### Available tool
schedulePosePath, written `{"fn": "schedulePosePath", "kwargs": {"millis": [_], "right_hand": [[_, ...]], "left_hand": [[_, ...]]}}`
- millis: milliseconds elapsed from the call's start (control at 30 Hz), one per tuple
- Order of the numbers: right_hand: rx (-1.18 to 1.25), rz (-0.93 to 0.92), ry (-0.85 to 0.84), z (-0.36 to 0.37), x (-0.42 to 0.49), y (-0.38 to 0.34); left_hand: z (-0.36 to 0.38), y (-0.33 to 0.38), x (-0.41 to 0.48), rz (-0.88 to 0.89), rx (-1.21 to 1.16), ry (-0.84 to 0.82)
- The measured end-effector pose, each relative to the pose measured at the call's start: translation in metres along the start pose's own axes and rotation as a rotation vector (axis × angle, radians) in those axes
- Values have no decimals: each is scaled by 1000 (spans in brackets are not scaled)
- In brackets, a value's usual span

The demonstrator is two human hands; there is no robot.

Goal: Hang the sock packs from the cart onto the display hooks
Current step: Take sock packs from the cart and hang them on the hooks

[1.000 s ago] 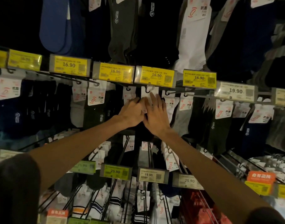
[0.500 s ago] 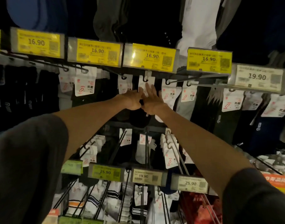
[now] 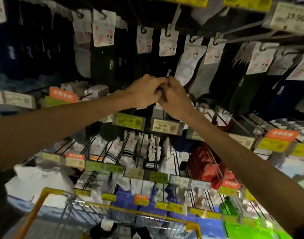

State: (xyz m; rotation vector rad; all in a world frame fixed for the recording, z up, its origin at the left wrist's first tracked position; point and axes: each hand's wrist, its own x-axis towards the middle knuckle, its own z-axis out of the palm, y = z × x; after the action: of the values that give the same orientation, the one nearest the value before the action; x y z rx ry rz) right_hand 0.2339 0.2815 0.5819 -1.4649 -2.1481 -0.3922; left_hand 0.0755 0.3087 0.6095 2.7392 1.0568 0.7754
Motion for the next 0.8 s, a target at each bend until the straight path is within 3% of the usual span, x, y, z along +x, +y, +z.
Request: {"fn": "schedulePosePath", "kwargs": {"millis": [133,267,367,533,700,800], "right_hand": [[3,31,-16,10,-72,-33],[148,13,175,20,-134,-72],[190,136,168,41,-187,-94],[336,369,-313,105,-297,-124],[477,508,-640,152,-378,-153],[478,609,-867,186,-419,-152]], "left_hand": [[37,5,-70,30,-21,39],[75,21,-136,206,69,347],[115,32,-186,262,-30,385],[196,39,-282,1,-281,14],[252,37,-347,-234,-249,-512],[290,41,-379,-378,-273,-649]]}}
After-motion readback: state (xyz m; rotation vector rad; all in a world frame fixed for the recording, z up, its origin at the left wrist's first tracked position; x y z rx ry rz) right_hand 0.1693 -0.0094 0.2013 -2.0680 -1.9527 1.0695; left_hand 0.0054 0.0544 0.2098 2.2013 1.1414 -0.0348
